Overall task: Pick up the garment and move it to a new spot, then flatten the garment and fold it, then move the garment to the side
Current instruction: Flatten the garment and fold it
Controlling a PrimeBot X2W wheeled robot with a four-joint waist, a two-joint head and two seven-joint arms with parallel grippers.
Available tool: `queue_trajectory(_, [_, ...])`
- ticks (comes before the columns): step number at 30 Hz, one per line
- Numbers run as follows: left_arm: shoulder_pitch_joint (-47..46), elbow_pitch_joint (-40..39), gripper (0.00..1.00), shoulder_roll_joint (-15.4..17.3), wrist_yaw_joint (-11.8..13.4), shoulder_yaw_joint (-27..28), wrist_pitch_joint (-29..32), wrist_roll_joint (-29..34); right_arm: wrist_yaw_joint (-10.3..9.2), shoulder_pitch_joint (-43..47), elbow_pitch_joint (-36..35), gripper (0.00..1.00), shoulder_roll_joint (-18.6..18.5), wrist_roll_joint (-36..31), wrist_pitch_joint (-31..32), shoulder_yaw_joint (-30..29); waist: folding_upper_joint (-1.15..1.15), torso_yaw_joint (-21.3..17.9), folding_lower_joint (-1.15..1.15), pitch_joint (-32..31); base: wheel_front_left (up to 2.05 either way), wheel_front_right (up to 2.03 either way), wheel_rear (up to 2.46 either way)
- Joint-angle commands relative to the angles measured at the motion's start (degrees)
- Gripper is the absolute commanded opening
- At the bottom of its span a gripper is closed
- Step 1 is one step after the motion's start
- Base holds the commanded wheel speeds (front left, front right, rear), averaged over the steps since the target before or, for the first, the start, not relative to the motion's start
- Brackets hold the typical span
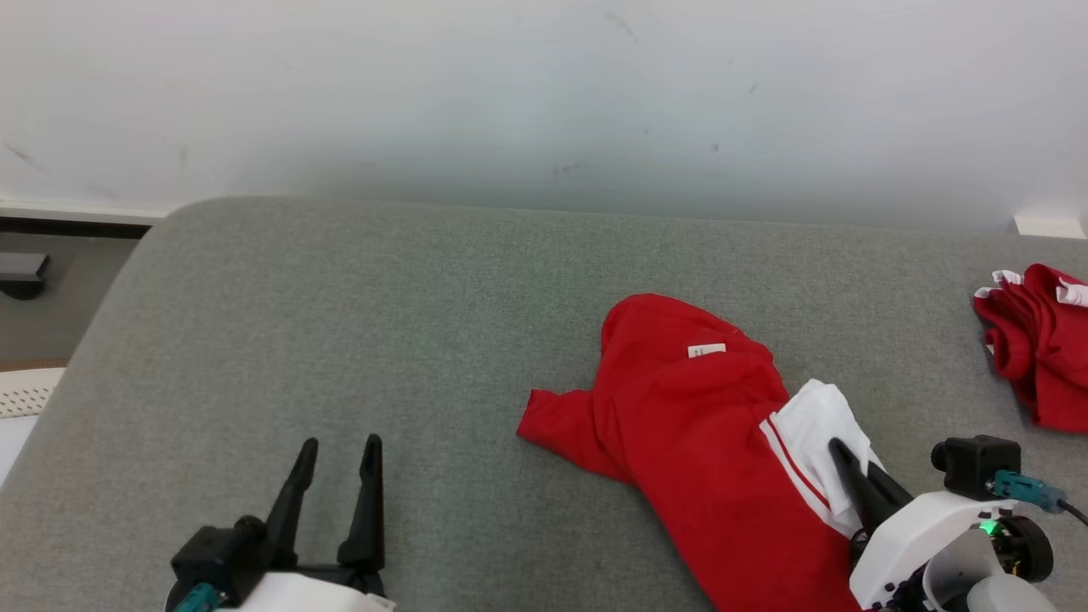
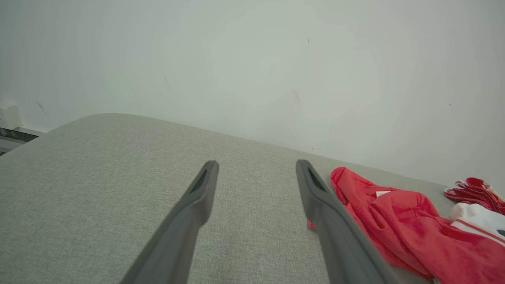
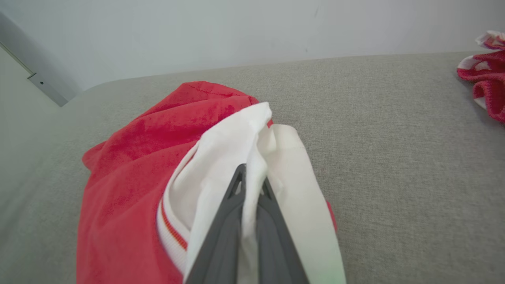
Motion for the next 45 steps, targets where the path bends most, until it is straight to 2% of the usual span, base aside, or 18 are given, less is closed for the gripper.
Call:
queue_trajectory(1, [0.1, 0.3, 1.0, 0.2, 0.2, -0.1, 0.0, -0.8, -0.14, -0.2, -0.6, 0.0, -1.4, 0.5, -0.6, 0.0, 0.0, 0.2, 0.0, -0.2, 0.0, 0.0, 0.0])
queue_trajectory(7, [-0.3, 0.3, 1.0, 0.2, 0.3, -1.1, 0.0, -1.2, -0.14, -4.2, -4.6, 0.0, -3.8, 1.6, -1.9, 0.3, 0.0, 1.2, 0.0, -0.3, 0.0, 0.0, 0.0])
queue_trajectory(14, [-2.7, -0.5, 1.0, 0.2, -0.1, -2.7, 0.0, -1.8, -0.14, -17.0, -4.3, 0.0, -9.4, 0.7, 0.6, -2.3, 0.0, 5.0, 0.0, 5.0, 0.0, 0.0, 0.0])
queue_trajectory(19, [-5.2, -1.1, 1.0, 0.2, 0.2, -3.8, 0.0, -2.9, -0.14, -28.4, 0.7, 0.0, -13.6, -1.8, 0.4, -4.3, 0.0, 7.8, 0.0, 11.3, 0.0, 0.0, 0.0])
queue_trajectory(23, [-7.6, -1.9, 1.0, 0.2, 0.0, -4.8, 0.0, -3.6, -0.14, -37.6, 7.5, 0.0, -17.1, -5.1, -0.9, -4.6, 0.0, 10.0, 0.0, 16.2, 0.0, 0.0, 0.0])
queue_trajectory(28, [-10.1, -2.3, 1.0, 0.2, 0.0, -6.0, 0.0, -4.7, -0.14, -46.7, 16.3, 0.0, -18.8, -11.5, -5.7, -6.1, 0.0, 12.2, 0.0, 20.3, 0.0, 0.0, 0.0])
queue_trajectory(32, [-11.3, -2.5, 1.0, 0.2, 0.3, -6.5, 0.0, -5.1, -0.14, -51.7, 23.0, 0.02, -18.3, -16.1, -10.0, -6.0, 0.0, 13.1, 0.0, 22.1, 0.0, 0.0, 0.0])
queue_trajectory(33, [-11.5, -2.5, 1.0, 0.2, 0.4, -6.6, 0.0, -5.1, -0.14, -52.8, 24.9, 0.46, -18.2, -17.3, -10.5, -5.9, 0.0, 13.1, 0.0, 22.3, 0.0, 0.0, 0.0])
queue_trajectory(34, [-11.7, -2.4, 1.0, 0.2, 0.4, -6.8, 0.0, -5.0, -0.14, -53.4, 26.7, 1.0, -17.8, -18.2, -10.9, -5.7, 0.0, 13.0, 0.0, 22.4, 0.0, 0.0, 0.0])
queue_trajectory(40, [-11.9, -1.8, 1.0, 0.2, 0.5, -7.0, 0.0, -4.3, -0.14, -54.8, 33.4, 1.0, -15.5, -20.7, -13.4, -5.6, 0.0, 11.2, 0.0, 20.8, 0.0, 0.0, 0.0])
queue_trajectory(45, [-10.6, -0.7, 1.0, 0.2, 0.2, -5.9, 0.0, -2.9, -0.14, -51.5, 34.0, 1.0, -11.8, -20.6, -17.9, -3.4, 0.0, 7.7, 0.0, 15.4, 0.0, 0.0, 0.0])
